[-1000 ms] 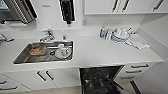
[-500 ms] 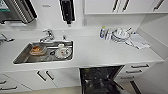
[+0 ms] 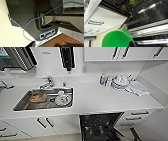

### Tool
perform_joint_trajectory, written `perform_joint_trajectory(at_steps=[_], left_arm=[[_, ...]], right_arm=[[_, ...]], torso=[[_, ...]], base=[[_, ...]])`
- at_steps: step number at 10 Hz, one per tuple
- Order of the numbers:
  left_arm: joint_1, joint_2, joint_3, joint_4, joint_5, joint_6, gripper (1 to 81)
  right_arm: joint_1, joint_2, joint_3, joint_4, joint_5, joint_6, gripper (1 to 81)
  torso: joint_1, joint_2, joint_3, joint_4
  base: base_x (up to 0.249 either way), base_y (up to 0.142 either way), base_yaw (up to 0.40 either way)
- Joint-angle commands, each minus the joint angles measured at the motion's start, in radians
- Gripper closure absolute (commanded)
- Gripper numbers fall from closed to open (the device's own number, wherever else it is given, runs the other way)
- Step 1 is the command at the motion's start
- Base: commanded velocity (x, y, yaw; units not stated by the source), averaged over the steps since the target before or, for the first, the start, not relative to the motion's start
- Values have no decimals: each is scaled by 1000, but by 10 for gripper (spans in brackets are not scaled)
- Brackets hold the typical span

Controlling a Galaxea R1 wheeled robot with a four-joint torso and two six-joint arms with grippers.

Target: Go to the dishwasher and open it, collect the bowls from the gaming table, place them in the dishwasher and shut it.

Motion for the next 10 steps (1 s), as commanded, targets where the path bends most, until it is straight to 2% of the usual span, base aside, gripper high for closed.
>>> perform_joint_trajectory(at_steps=[1,3,5,6,8,10], left_arm=[[44,66,-128,-40,38,5,10],[72,87,-174,-36,36,7,10],[88,99,-185,-39,35,7,10],[96,109,-185,-37,27,7,10],[99,121,-199,-36,18,8,10],[101,130,-213,-36,16,10,10]], right_arm=[[171,160,-43,70,-167,4,811],[179,247,-152,77,-167,4,811],[193,296,-217,88,-170,1,811],[204,312,-246,100,-175,1,10],[228,312,-262,125,-195,-5,10],[265,248,-204,142,-242,-7,10]], torso=[[0,0,0,0],[0,0,0,0],[0,0,0,0],[0,0,0,0],[0,0,0,0],[0,0,0,0]], base=[[0,0,0],[0,0,0],[0,0,0],[0,0,0],[0,0,0],[0,0,0]])
